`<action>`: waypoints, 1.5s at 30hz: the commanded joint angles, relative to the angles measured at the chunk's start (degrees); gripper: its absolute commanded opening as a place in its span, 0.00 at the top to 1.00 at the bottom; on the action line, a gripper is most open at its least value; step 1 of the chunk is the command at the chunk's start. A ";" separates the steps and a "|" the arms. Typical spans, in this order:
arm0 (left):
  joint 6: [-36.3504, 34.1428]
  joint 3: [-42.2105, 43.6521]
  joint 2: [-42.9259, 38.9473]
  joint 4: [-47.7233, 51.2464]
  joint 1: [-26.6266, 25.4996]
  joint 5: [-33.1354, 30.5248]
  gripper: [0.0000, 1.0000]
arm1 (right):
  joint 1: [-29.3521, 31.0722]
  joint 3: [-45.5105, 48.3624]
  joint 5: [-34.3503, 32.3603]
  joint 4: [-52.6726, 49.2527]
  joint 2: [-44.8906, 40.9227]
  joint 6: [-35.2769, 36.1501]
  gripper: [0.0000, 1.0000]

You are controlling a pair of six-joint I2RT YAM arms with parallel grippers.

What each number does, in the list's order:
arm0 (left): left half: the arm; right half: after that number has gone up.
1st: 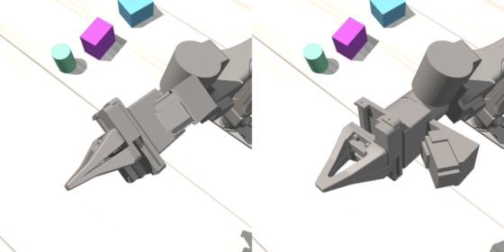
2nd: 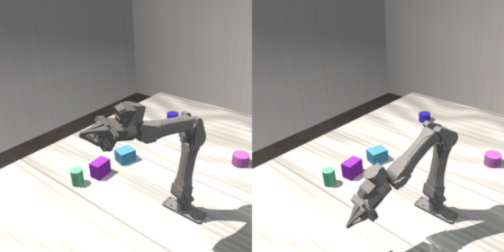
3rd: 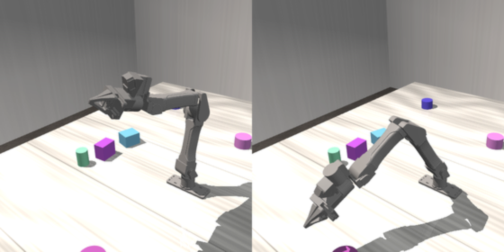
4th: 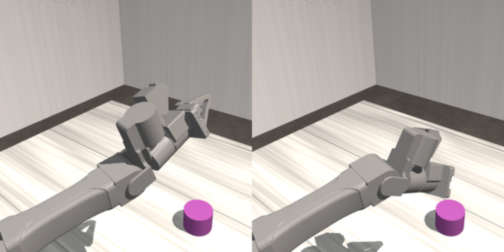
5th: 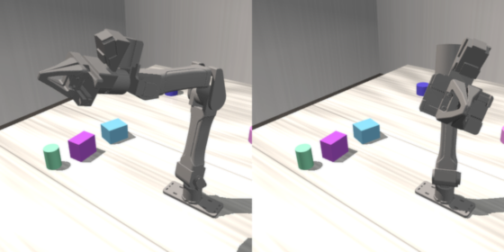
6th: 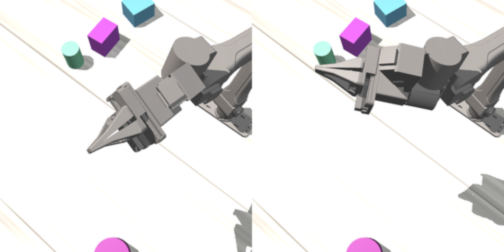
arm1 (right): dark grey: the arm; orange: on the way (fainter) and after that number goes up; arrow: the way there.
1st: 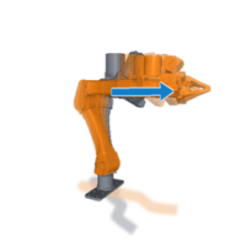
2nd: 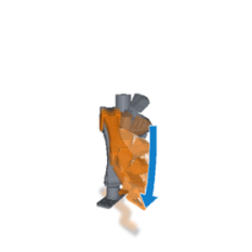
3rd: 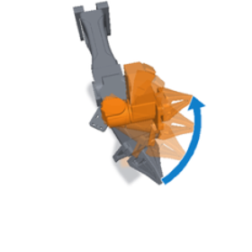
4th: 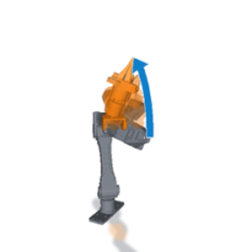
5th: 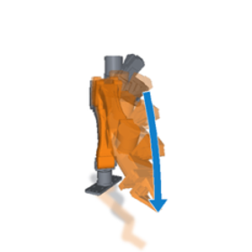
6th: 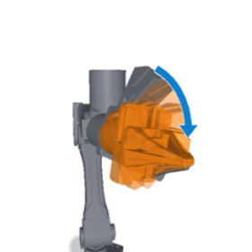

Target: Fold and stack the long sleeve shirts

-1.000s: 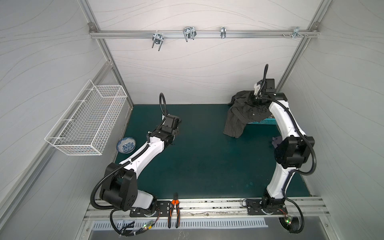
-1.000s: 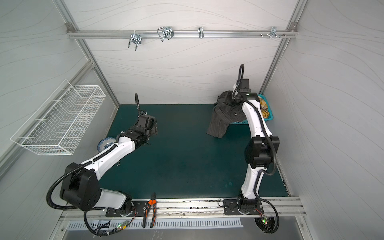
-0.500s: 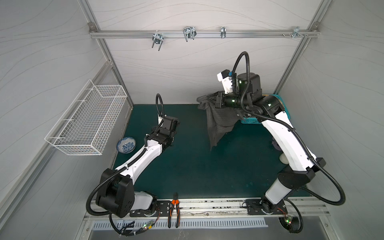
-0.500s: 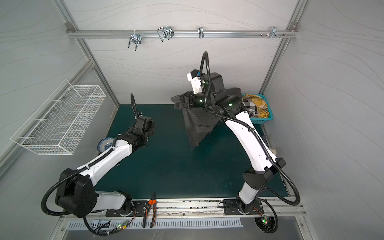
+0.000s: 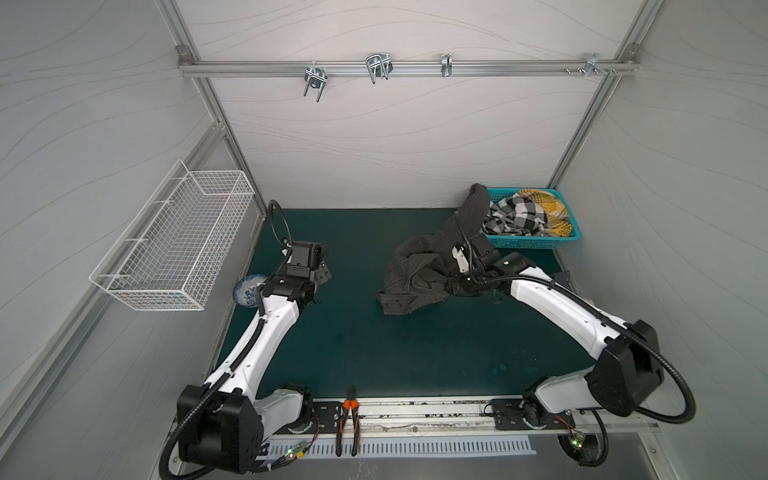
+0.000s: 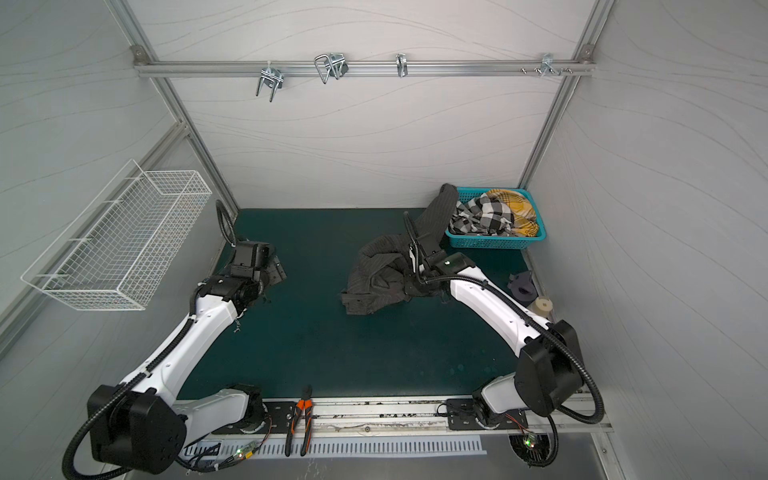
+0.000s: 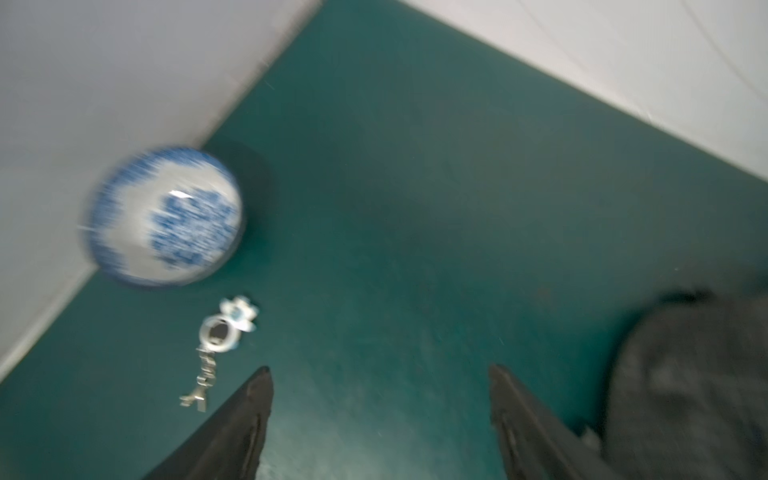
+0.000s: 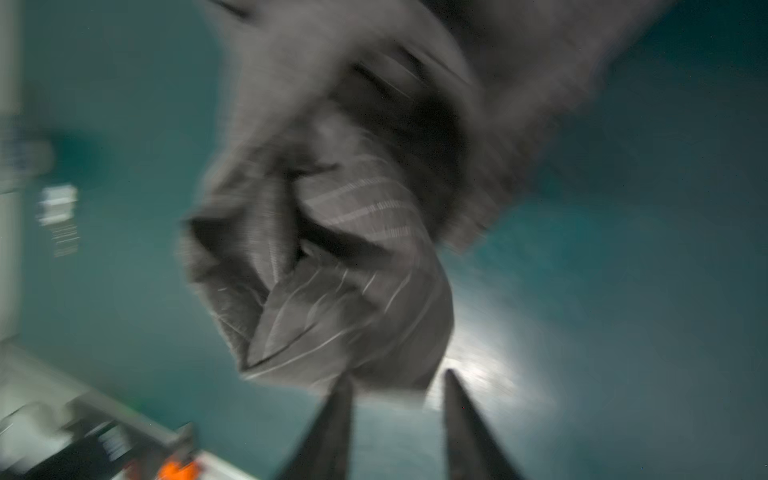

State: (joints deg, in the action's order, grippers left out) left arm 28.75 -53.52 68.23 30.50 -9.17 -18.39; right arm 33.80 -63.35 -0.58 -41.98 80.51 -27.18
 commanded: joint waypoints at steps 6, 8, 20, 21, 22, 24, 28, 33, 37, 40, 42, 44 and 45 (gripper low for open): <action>1.02 -1.94 5.97 -1.13 -13.18 13.40 0.01 | 3.79 3.87 -17.48 -4.99 -9.33 -7.17 0.01; 2.22 -1.56 6.97 -1.89 -17.49 15.40 0.01 | 3.79 6.81 -15.49 -2.11 -10.21 -7.57 0.01; -1.41 -25.59 30.48 1.42 -35.25 10.41 0.01 | -3.18 11.70 -7.13 -2.05 -10.73 -8.74 0.10; -2.60 -29.23 34.31 3.33 -35.32 9.89 0.01 | -3.75 11.91 -7.06 -2.80 -11.88 -9.12 0.08; -3.54 -33.20 38.07 5.51 -35.31 8.66 0.01 | -4.02 11.93 -7.26 -3.57 -13.04 -9.67 0.06; -5.56 -40.37 43.86 9.29 -35.35 6.82 0.01 | -3.80 11.94 -9.63 -5.50 -15.03 -11.59 0.02; -7.42 -51.52 52.71 13.17 -35.39 2.73 0.10 | -3.66 14.26 -10.71 -4.90 -19.46 -13.14 0.01; -8.39 -63.57 59.85 20.39 -35.35 -4.24 0.84 | -6.99 19.47 -5.73 -0.18 -26.55 -13.49 0.05; -7.04 -67.82 54.03 22.52 -35.24 -11.02 1.00 | -11.11 20.36 4.94 3.27 -27.56 -10.06 0.05; -5.54 -67.16 43.76 20.50 -33.96 -12.50 1.00 | -11.06 20.20 11.18 6.52 -26.11 -7.53 0.06; -2.39 -64.95 36.69 20.34 -31.27 -9.87 1.00 | -10.91 19.50 14.26 8.25 -24.79 -8.02 0.07; 1.13 -59.69 29.94 19.89 -26.89 -5.25 1.00 | -9.95 18.83 16.05 10.04 -23.65 -9.08 0.07; 2.70 -54.92 26.60 18.99 -24.02 -1.84 1.00 | -8.80 18.44 16.43 11.15 -23.07 -9.39 0.07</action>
State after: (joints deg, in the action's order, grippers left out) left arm 25.45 -113.30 103.53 49.21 -39.35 -23.24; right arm 23.57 -43.22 10.00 -35.22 56.31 -36.38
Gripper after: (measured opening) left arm 0.048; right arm 0.931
